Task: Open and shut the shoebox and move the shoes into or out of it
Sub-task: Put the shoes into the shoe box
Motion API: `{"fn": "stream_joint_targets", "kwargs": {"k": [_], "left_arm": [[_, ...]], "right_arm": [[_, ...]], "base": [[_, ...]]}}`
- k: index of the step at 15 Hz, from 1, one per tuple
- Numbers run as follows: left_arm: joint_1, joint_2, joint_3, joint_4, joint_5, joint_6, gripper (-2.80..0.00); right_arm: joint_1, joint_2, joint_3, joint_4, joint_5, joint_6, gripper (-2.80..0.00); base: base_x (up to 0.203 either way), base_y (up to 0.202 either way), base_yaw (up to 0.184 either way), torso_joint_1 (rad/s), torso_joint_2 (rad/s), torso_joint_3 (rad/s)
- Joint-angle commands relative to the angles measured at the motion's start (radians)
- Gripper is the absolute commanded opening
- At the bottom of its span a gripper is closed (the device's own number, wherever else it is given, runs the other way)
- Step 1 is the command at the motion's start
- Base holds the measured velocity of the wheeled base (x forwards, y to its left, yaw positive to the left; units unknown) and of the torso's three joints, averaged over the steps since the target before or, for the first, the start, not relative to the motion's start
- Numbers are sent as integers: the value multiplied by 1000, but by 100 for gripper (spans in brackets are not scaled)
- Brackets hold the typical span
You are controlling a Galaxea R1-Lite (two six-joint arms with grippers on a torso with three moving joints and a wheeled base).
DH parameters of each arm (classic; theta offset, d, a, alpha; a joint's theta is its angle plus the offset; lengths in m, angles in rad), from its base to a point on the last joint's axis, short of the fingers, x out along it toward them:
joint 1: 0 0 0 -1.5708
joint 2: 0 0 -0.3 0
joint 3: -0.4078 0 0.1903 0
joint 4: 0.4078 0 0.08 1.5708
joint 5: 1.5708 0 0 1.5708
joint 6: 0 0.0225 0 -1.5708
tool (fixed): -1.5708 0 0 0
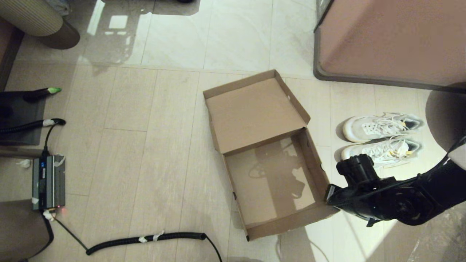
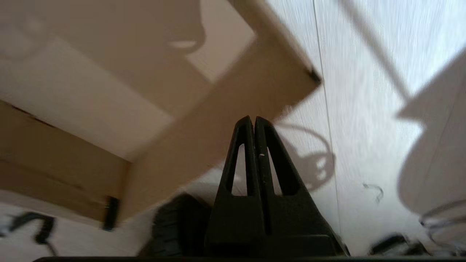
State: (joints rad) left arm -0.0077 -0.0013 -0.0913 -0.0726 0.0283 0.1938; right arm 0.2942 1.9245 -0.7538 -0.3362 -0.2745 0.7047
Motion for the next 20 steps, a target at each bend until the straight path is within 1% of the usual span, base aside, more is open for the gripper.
{"fn": "stream_joint_targets", "kwargs": {"k": [1,3,4,5,6,7,10,11,13,15,17,19,20], "left_arm": [[0,-2,30,-3,0,2,-280],[0,-2,85,-33,-3,2,-280],[0,-2,92,-23,-9,-3,-280],[0,-2,91,13,-28,-5,-280],[0,-2,91,39,-66,-3,-280],[0,-2,91,62,-83,1,-280],[0,0,91,69,-84,7,-280],[0,0,91,69,-84,7,-280],[0,0,91,69,-84,9,-280],[0,0,91,69,-84,8,-280],[0,0,91,68,-84,7,-280],[0,0,91,68,-85,6,-280],[0,0,91,68,-85,6,-280]], "right_arm": [[-83,-54,-47,-5,1,-47,-280],[-170,7,-114,-7,4,-149,-280],[-201,60,-151,-9,13,-204,-280],[-223,111,-185,-17,26,-246,-280],[-239,165,-217,-37,46,-277,-280],[-248,218,-243,-66,68,-303,-280],[-252,344,-257,-224,168,-368,-280],[-247,371,-241,-270,187,-388,-280],[-238,366,-168,-308,241,-419,-280],[-234,319,-50,-353,280,-451,-280],[-231,263,84,-408,307,-466,-280],[-203,210,203,-462,324,-473,-280],[-172,190,254,-485,327,-474,-280]], "base": [[0,0,0,0,0,0],[0,0,0,0,0,0],[0,0,0,0,0,0],[0,0,0,0,0,0],[0,0,0,0,0,0],[0,0,0,0,0,0],[0,0,0,0,0,0],[0,0,0,0,0,0],[0,0,0,0,0,0],[0,0,0,0,0,0],[0,0,0,0,0,0],[0,0,0,0,0,0],[0,0,0,0,0,0]]}}
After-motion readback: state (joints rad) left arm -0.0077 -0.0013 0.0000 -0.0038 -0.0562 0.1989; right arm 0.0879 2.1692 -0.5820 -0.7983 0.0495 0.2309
